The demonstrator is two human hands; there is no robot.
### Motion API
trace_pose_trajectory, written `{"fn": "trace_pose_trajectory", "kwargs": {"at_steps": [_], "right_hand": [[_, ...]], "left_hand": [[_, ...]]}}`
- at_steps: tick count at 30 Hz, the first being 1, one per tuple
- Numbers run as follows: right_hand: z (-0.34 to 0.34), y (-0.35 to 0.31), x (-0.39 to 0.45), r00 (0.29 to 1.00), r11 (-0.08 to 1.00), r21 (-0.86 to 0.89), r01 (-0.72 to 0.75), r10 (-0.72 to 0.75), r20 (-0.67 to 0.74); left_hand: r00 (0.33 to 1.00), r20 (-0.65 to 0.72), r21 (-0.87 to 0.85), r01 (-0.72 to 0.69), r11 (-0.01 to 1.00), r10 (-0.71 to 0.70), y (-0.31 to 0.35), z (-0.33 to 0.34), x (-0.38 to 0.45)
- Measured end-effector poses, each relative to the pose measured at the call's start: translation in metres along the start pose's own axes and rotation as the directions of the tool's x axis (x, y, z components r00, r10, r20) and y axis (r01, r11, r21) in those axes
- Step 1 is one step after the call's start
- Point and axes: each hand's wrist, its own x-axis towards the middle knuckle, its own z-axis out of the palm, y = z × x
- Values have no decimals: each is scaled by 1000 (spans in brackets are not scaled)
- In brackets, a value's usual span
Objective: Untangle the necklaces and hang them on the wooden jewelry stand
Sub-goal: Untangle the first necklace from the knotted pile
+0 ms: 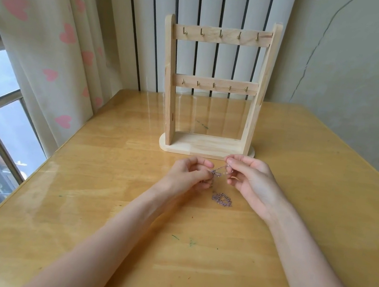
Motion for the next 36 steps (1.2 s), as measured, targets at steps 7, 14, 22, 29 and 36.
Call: {"fn": "trace_pose_trajectory", "kwargs": {"at_steps": [7, 14, 22, 29, 36], "right_hand": [[5, 2, -2, 997, 968, -251, 2, 18, 77], [4, 2, -1, 980, 899, -411, 148, -190, -62], [8, 7, 1, 975, 844, -508, 173, -218, -30], [6, 6, 0, 986, 826, -554, 104, -157, -50], [5, 4, 0, 999, 913, -408, 19, -32, -26]], "left_hand": [[992, -9, -468, 108, 877, -127, 9, -6, 2], [992, -122, -223, -6, 975, -22, 5, -6, 2], [986, -142, 12, -86, 996, 87, 4, 1, -1], [974, -121, 274, -152, 950, 191, 5, 3, -1], [989, -24, 280, -132, 951, 144, 4, 1, -2]]}}
